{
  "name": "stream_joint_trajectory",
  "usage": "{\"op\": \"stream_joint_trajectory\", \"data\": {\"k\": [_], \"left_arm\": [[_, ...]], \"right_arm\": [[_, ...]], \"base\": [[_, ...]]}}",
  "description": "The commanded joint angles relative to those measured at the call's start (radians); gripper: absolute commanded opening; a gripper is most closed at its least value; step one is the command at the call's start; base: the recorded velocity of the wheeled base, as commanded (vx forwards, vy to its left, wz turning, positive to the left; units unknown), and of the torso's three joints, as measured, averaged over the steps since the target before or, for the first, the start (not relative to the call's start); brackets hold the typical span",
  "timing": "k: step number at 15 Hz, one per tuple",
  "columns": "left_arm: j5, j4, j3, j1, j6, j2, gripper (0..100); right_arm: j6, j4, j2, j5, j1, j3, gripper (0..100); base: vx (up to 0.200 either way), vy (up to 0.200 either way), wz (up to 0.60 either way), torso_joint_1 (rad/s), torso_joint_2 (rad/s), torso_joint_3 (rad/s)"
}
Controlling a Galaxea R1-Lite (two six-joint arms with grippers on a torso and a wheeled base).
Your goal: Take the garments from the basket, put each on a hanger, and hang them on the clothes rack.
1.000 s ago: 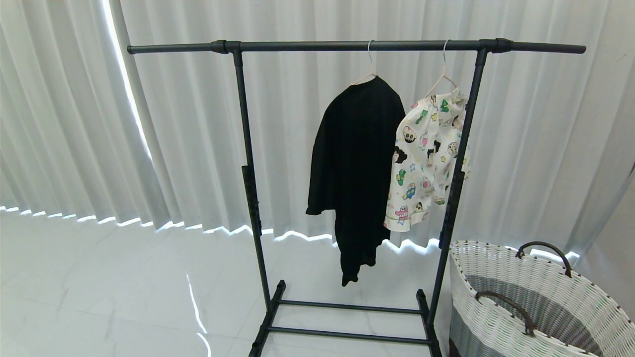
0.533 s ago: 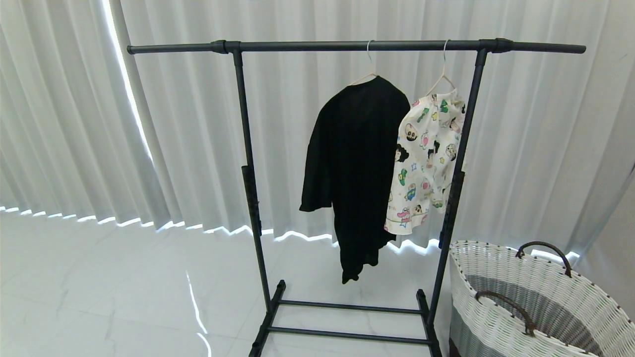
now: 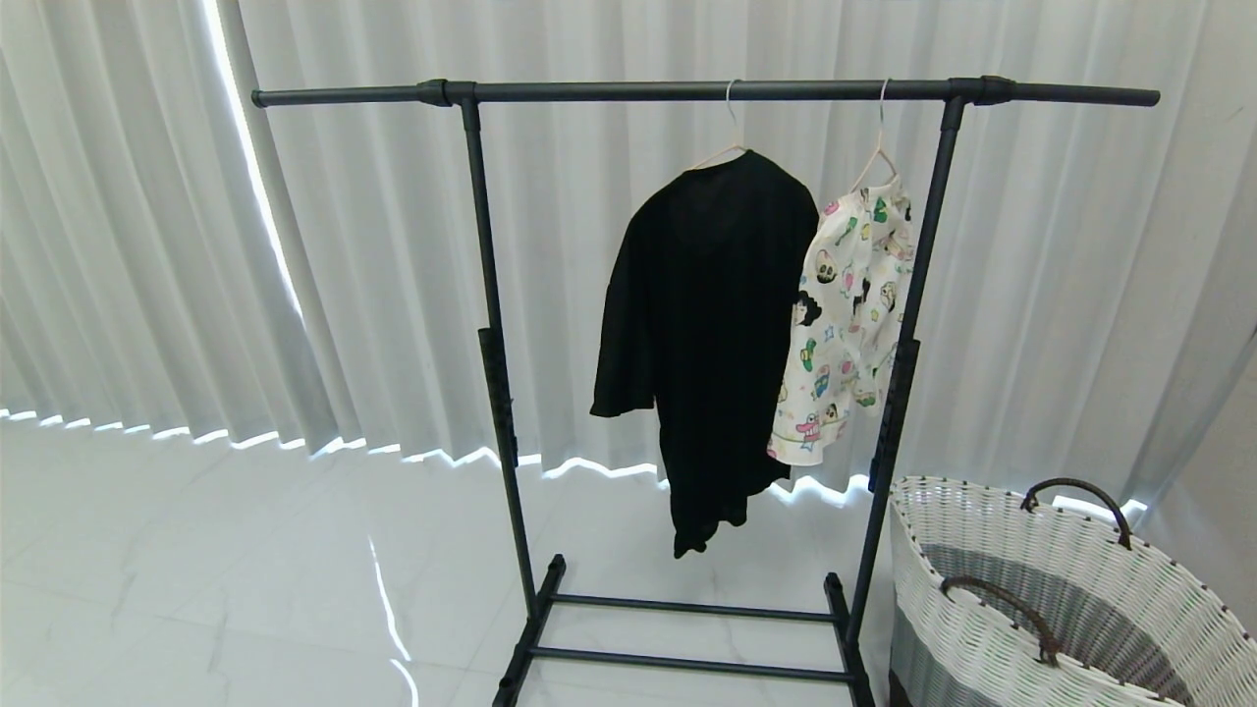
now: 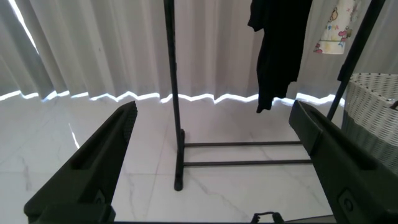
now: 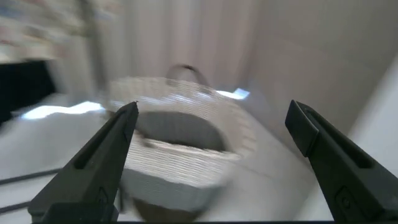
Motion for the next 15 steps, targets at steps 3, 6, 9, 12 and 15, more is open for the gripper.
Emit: {"op": "stream_joint_trajectory", "data": {"k": [3,6,9,12,15], "left_arm": [[0.000,0.000,0.001,0.001,-0.002,0.002,100],[0.000,0.000,0.000,0.001,0.000,0.002,100],[0.000,0.001,0.001,0.001,-0.002,0.002,100],[0.000,-0.004,0.001,0.001,-0.002,0.002,100],[0.000,-0.004,0.001,0.005,0.001,-0.003,100]], "right_arm": [[0.105,-0.023,-0.024,0.310,0.033,0.005,100],[0.149,0.029,-0.024,0.493,0.039,0.005,100],[0.165,0.044,-0.024,0.439,0.033,0.005,100],[0.204,0.043,-0.024,0.429,0.033,0.005,100],[0.204,0.043,-0.024,0.429,0.033,0.005,100]], "base": [[0.000,0.000,0.00,0.000,0.00,0.000],[0.000,0.000,0.00,0.000,0.00,0.000],[0.000,0.000,0.00,0.000,0.00,0.000],[0.000,0.000,0.00,0.000,0.00,0.000],[0.000,0.000,0.00,0.000,0.00,0.000]]}}
